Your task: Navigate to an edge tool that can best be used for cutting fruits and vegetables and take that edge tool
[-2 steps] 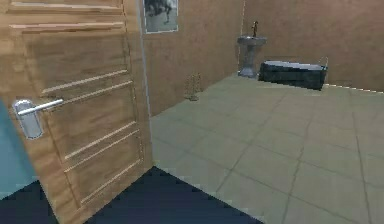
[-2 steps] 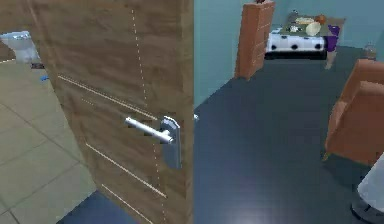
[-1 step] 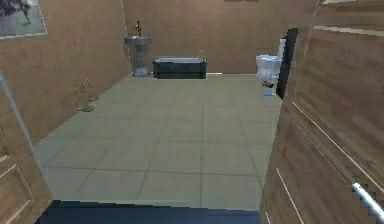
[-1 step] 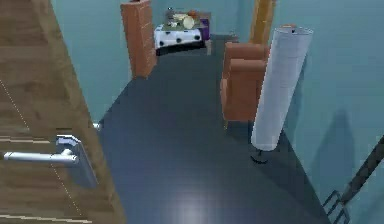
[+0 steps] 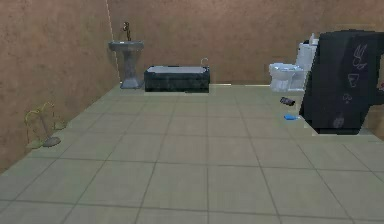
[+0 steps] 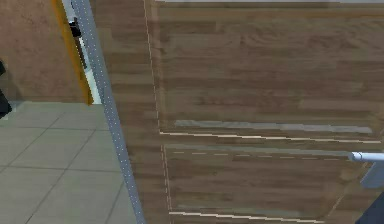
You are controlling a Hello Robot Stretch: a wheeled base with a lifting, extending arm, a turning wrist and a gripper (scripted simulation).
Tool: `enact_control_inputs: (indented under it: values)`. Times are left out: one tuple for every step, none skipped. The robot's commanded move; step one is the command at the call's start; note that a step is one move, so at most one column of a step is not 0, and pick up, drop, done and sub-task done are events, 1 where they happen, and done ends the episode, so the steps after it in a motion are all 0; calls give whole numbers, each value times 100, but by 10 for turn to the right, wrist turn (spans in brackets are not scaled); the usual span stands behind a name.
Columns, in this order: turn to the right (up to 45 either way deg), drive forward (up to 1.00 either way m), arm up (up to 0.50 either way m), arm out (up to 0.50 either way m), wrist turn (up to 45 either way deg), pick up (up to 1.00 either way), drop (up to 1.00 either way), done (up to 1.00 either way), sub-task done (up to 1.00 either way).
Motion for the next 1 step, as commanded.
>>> enact_control_inputs:
  values:
    - [90, 0, 0, 0, 0, 0, 0, 0, 0]
